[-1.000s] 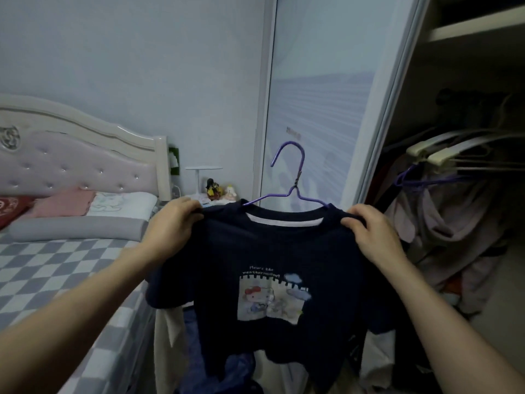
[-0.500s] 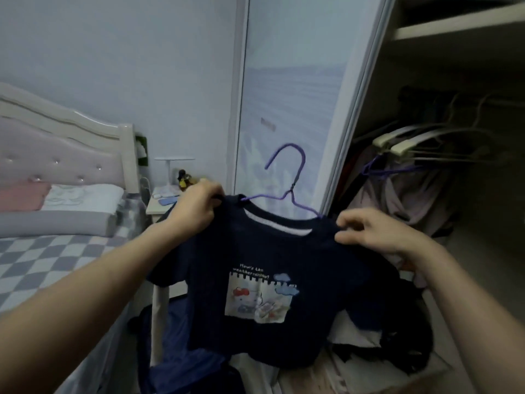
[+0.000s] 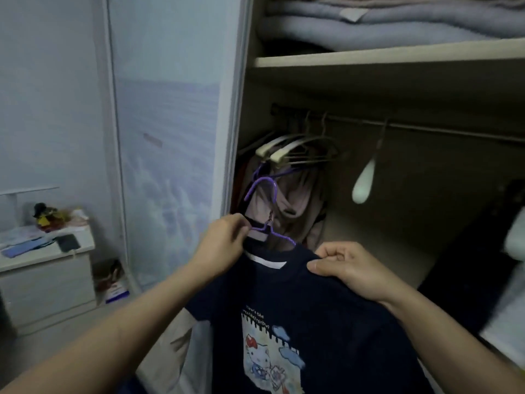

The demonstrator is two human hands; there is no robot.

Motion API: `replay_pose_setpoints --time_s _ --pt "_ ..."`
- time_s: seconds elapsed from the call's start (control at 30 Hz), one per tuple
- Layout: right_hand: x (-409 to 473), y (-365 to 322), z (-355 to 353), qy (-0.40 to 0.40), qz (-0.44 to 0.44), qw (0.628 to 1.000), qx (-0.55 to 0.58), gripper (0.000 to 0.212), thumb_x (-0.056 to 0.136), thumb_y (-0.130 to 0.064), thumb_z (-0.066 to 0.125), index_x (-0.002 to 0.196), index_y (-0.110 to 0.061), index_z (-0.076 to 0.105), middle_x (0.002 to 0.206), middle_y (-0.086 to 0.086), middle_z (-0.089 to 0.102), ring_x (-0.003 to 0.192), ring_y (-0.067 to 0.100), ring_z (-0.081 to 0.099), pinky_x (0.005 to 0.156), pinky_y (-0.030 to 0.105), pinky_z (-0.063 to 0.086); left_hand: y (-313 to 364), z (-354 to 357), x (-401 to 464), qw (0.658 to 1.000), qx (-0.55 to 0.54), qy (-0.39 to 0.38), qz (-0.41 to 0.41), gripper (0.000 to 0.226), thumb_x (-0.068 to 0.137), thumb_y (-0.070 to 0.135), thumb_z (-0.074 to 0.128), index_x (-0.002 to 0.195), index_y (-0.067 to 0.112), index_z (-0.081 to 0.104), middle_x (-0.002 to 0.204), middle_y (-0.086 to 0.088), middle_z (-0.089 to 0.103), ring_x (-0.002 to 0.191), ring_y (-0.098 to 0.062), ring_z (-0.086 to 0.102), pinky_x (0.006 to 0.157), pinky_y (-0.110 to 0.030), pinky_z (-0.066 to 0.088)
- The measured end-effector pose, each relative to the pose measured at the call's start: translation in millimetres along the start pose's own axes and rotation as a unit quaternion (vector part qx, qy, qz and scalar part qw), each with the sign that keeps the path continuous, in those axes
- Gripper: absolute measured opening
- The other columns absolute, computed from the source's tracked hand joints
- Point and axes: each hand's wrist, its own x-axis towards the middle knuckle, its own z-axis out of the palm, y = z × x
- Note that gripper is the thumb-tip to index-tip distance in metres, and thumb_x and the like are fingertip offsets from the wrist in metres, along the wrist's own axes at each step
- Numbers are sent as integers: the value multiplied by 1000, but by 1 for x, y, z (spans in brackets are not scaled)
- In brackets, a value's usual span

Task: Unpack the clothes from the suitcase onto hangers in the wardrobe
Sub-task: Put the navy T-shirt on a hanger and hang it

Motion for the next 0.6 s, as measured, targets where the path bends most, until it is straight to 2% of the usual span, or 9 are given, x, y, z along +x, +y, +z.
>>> replay_pose_setpoints --time_s 0.07,0.2,0.3,0.37,0.43,0.53,0.6 --pt "-15 0 -9 57 22 998 0 20 83 -7 64 66 -7 54 60 6 56 52 10 48 50 20 36 36 24 -1 998 -55 -15 7 13 91 18 52 86 12 63 87 -6 65 87 -23 59 72 -27 37" --pt "-37 2 -18 136 59 988 34 27 83 -5 64 59 -10 51 55 2 52 45 7 46 46 18 35 85 48 6 978 -202 45 -33 8 88 22 58 90 18 51 89 2 56 80 -11 54 69 -23 40" --pt "-53 2 -23 184 82 973 107 16 83 -2 60 68 -6 57 61 7 59 53 13 55 53 22 43 108 64 19 967 -245 -37 -65 9 89 23 58 85 19 51 77 5 56 71 -8 52 65 -21 40" --pt "-61 1 -26 210 84 955 190 8 82 4 55 76 -1 59 65 12 62 58 19 57 56 26 45 119 77 22 964 -239 -102 -56 13 89 23 57 78 21 51 72 8 54 68 -7 50 62 -17 38" --pt "-68 -2 -27 227 73 935 263 8 83 7 52 81 1 57 64 14 61 55 20 58 53 26 47 132 89 23 952 -262 -155 -32 15 90 22 56 76 21 53 73 7 56 72 -9 52 65 -20 39" --pt "-68 -4 -25 264 52 913 305 8 86 6 51 88 2 57 68 17 62 57 22 60 51 27 50 148 98 23 934 -299 -196 -8 15 92 19 52 78 16 57 73 5 57 73 -10 52 72 -26 40" --pt "-64 -5 -31 303 32 900 311 9 87 6 50 89 3 58 68 17 60 56 21 60 50 25 50 158 102 25 923 -330 -197 7 19 93 16 51 75 17 56 69 6 55 71 -10 51 70 -25 39"
